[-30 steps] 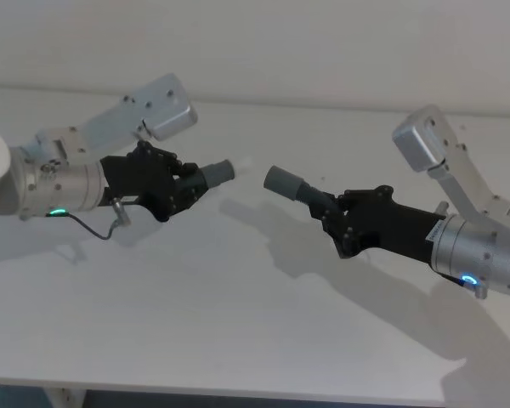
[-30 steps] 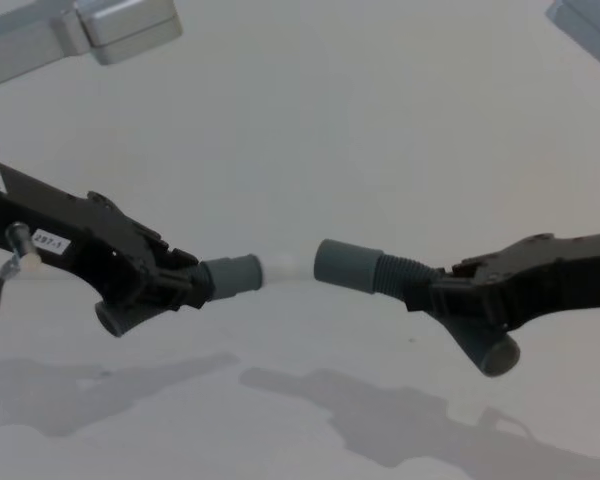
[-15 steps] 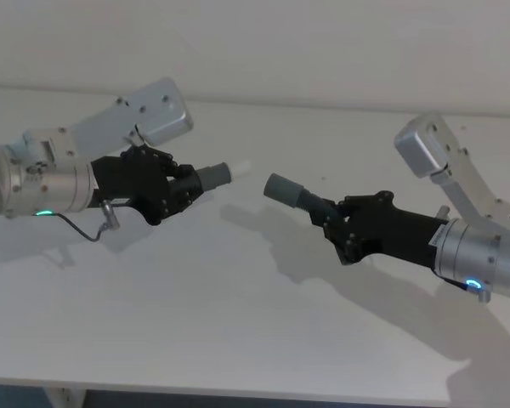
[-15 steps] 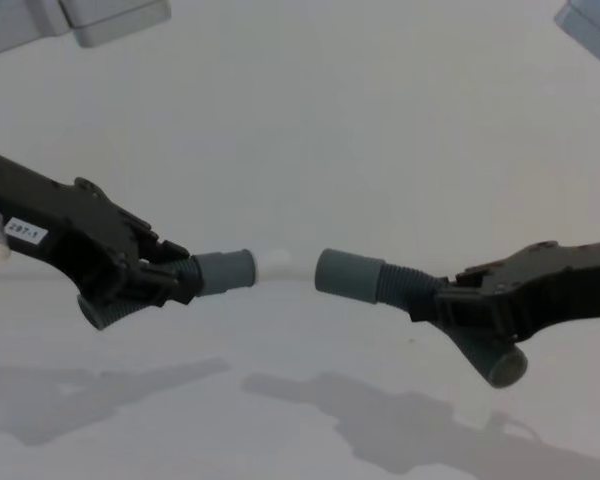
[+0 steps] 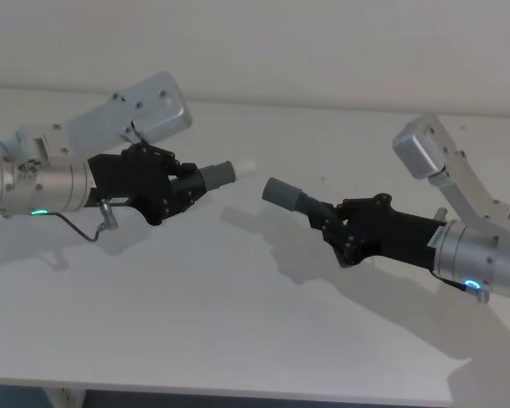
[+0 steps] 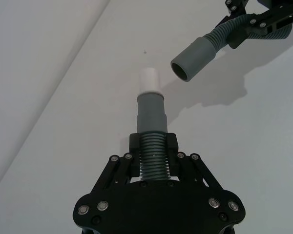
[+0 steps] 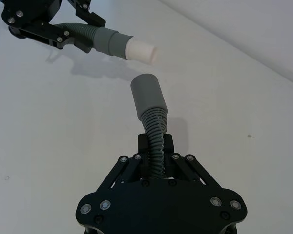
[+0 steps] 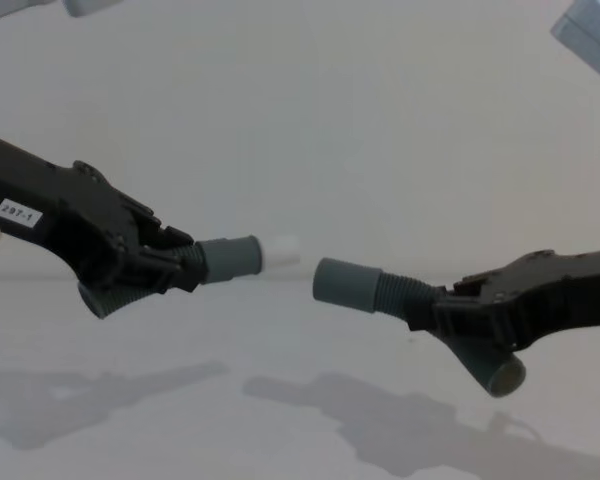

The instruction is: Use both hands to pick up one end of the pipe from the table, align the ends, and insert them.

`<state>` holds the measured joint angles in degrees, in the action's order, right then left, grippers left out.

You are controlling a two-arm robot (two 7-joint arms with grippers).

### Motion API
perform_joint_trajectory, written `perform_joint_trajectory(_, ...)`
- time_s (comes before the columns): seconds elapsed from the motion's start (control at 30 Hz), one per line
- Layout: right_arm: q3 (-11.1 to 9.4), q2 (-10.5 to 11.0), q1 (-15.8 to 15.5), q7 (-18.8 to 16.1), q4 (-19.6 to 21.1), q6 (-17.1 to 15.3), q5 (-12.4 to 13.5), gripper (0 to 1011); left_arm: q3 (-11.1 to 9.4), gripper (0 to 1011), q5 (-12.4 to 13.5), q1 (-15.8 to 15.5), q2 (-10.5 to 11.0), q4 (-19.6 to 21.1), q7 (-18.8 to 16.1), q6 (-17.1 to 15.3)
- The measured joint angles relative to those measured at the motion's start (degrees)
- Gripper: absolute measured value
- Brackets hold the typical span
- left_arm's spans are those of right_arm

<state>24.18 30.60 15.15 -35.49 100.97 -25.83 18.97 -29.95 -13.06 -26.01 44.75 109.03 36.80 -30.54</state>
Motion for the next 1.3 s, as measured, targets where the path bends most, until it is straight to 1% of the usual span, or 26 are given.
perform_joint_trajectory(0.53, 0.3, 0.1, 0.8, 0.3, -0.6, 0.0, 1.0, 156, 0.1, 305, -1.7, 0.2, 0.3, 0.8, -0.5, -1.6)
perform_joint_trajectory(0.77, 0.4, -0.1, 1.1, 0.6, -0.9, 0.0, 1.5, 156, -0.3, 305, -2.4, 0.0, -0.2, 0.8, -1.0, -2.4)
perform_joint_trajectory(1.3, 0.8, -0.2, 1.8, 0.9, -1.8, 0.3, 2.8, 156, -1.1, 305, -3.6, -0.4, -1.1, 0.1, -1.7, -3.1)
